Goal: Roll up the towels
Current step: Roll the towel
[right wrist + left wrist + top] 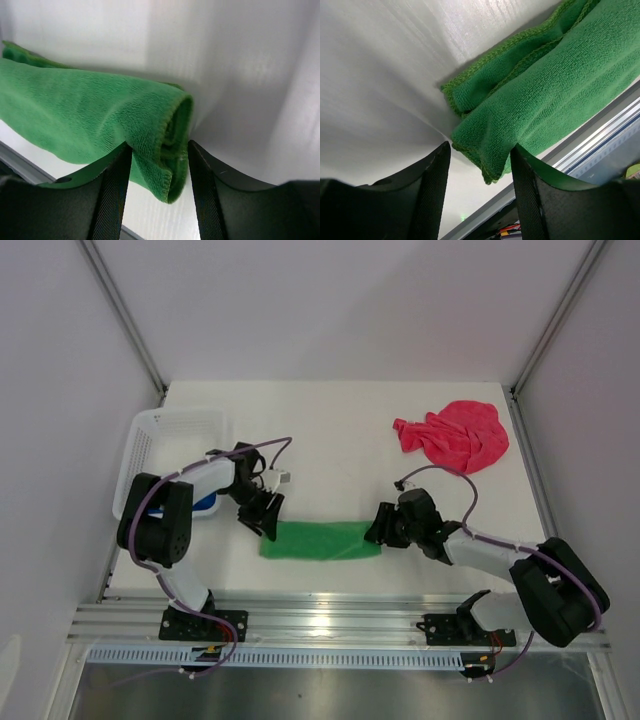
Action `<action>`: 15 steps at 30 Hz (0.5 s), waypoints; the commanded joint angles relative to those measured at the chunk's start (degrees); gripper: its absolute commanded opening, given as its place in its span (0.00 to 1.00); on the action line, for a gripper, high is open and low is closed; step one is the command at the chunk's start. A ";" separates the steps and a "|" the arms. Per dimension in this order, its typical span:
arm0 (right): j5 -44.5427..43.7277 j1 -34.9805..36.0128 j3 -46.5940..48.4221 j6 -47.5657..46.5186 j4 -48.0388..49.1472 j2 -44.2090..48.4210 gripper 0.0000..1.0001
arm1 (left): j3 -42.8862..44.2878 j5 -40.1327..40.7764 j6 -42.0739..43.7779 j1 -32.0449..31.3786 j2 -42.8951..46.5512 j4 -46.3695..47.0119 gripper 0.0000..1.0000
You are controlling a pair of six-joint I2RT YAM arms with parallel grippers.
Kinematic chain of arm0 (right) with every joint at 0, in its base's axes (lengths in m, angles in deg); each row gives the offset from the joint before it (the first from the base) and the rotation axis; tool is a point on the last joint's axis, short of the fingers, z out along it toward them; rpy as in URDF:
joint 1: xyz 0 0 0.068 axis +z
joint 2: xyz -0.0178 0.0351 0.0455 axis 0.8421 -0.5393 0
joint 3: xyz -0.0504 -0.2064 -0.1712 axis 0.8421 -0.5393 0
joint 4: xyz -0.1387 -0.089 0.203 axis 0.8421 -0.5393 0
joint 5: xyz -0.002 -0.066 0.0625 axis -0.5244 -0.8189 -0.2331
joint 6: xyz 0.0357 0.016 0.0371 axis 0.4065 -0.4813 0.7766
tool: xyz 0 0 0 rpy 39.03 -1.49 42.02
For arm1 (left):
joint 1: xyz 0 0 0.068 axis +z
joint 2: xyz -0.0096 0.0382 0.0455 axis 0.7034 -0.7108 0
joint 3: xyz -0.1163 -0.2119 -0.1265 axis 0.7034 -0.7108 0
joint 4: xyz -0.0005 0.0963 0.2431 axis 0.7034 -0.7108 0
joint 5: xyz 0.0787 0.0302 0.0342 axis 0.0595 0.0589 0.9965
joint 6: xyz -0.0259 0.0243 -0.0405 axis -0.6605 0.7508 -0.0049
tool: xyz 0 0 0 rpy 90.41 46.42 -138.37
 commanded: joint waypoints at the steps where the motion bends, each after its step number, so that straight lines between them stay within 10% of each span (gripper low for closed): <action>1: -1.94 1.88 -0.95 2.46 3.73 -3.91 0.52 | -0.62 -0.47 -2.98 -1.71 0.76 0.76 0.55; 10: -5.63 3.11 -1.12 5.54 1.72 -4.54 0.25 | -0.10 -0.73 -4.92 -2.77 -0.64 -0.38 0.46; 15: -5.72 3.20 -1.30 5.72 -0.65 -0.41 0.08 | 0.08 -3.00 -4.13 -1.89 -0.38 -0.03 0.01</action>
